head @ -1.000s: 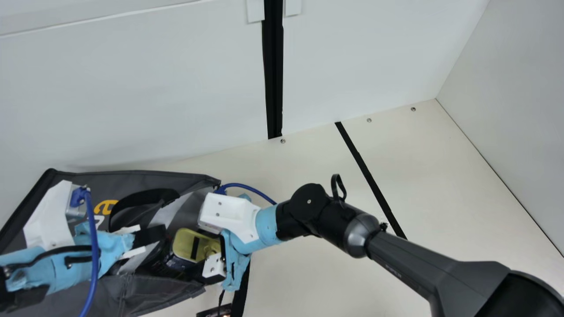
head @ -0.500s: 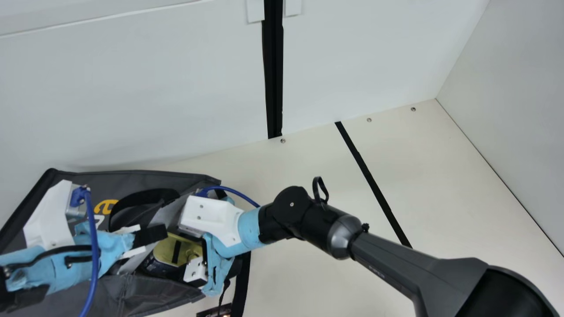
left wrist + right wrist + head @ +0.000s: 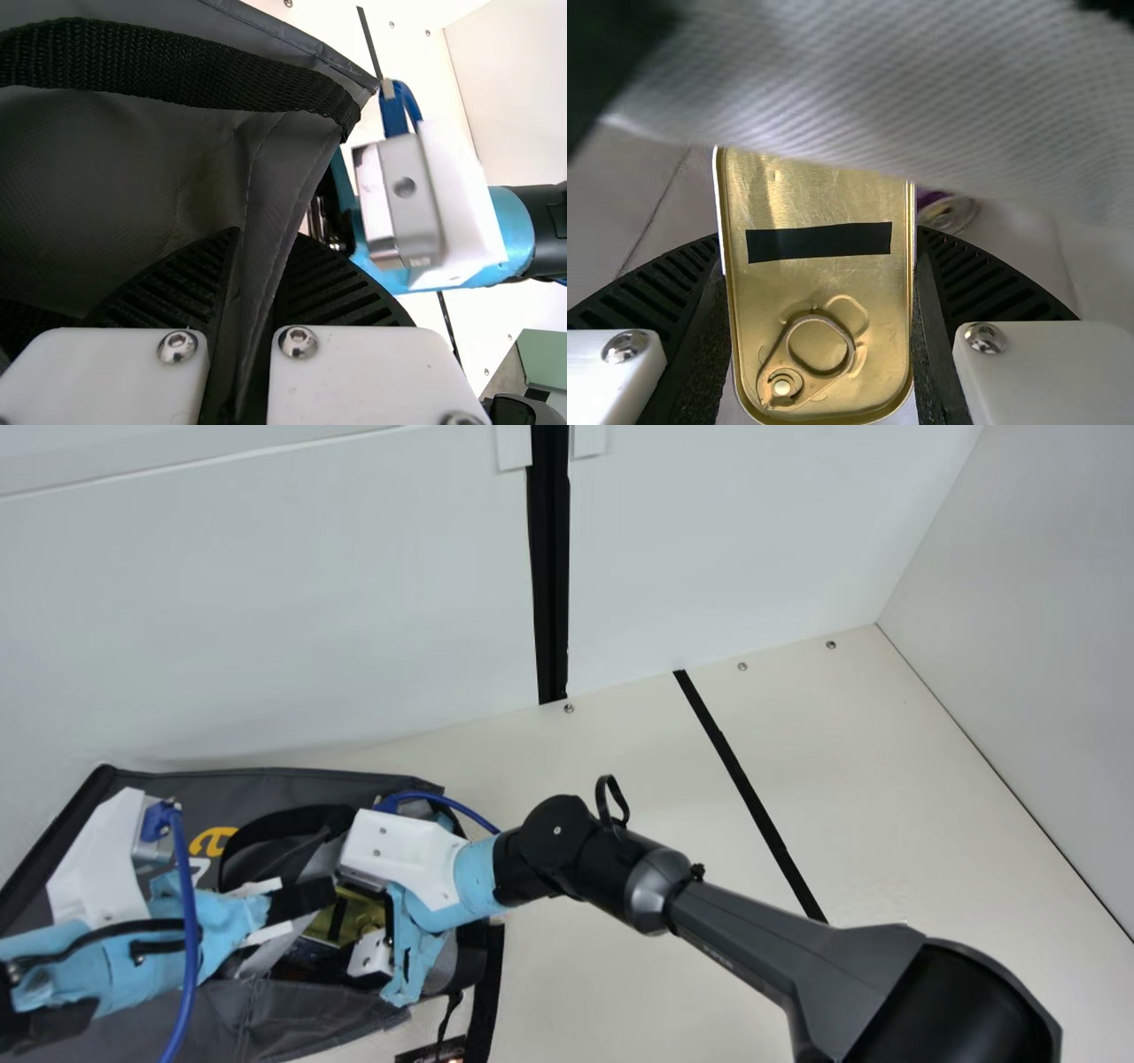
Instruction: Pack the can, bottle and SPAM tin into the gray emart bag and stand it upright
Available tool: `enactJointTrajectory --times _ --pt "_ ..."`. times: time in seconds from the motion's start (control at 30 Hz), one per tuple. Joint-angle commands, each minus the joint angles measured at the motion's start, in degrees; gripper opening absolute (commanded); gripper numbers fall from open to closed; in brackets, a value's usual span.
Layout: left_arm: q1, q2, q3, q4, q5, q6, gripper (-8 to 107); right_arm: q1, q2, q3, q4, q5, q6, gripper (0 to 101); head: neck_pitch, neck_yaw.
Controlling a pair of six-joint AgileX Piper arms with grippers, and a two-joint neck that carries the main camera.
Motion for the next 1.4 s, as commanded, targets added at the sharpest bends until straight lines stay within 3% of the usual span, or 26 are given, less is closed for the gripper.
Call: enactJointTrajectory --times 0.0,0.2,1.13,1.37 --pt "0.0 0.0 0.0 0.0 0.0 0.0 -8 0.0 0.5 -0.5 -0.1 -0.2 0.1 0 -1.3 0.0" --pt "0.0 0.0 0.0 0.0 0.0 0.0 -8 0.0 1.9 -2.0 -0.1 -1.1 0.5 0 -1.3 0.0" --pt "0.0 0.0 0.0 0.0 0.0 0.0 -8 -0.6 1.6 -1.4 -0.4 -3.4 0.9 94 -1.3 0.0" --pt "0.0 0.0 0.0 0.0 0.0 0.0 -8 -1.5 -0.4 0.9 0.0 -2.9 0.2 95 -1.3 0.0"
